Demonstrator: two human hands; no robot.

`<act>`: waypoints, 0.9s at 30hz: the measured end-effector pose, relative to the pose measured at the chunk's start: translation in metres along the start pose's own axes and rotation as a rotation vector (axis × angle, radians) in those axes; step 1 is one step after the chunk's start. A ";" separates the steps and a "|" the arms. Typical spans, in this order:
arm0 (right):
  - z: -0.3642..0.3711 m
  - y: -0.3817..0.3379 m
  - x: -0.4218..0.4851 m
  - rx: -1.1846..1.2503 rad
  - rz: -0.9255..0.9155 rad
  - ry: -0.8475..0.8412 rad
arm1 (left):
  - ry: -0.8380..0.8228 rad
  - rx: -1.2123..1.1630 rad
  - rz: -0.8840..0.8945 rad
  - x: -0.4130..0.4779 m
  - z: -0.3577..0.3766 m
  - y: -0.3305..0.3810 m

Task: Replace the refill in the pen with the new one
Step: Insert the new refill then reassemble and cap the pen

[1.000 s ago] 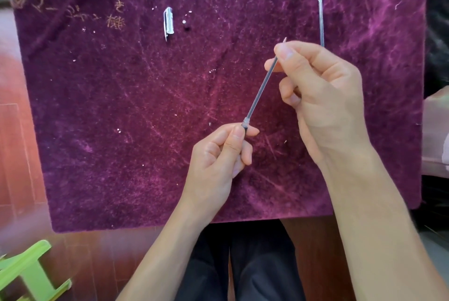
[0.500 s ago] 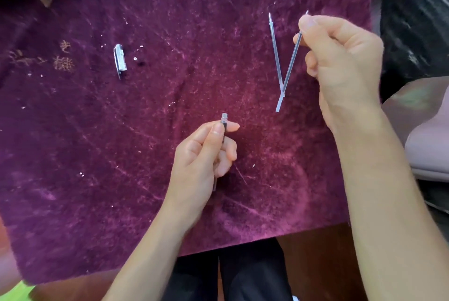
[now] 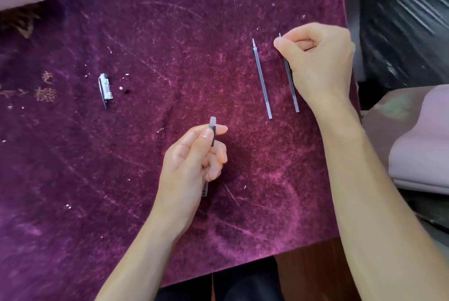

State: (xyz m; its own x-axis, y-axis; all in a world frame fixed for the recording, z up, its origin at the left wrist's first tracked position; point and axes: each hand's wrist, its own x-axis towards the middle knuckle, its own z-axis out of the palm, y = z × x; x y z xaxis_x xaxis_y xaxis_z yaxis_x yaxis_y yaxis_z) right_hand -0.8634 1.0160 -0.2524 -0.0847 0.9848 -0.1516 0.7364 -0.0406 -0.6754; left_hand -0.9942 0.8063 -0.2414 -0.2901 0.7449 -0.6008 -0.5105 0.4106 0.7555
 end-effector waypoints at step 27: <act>0.008 -0.044 -0.006 -0.240 -0.032 -0.161 | 0.039 -0.019 0.020 -0.007 -0.017 -0.004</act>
State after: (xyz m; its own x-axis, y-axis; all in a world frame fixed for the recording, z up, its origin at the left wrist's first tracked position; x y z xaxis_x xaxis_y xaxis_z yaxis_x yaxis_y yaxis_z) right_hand -0.9006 1.0106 -0.2279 -0.2020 0.9446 -0.2587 0.8677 0.0501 -0.4946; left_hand -1.0040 0.7907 -0.2450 -0.3317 0.7314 -0.5958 -0.5197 0.3854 0.7625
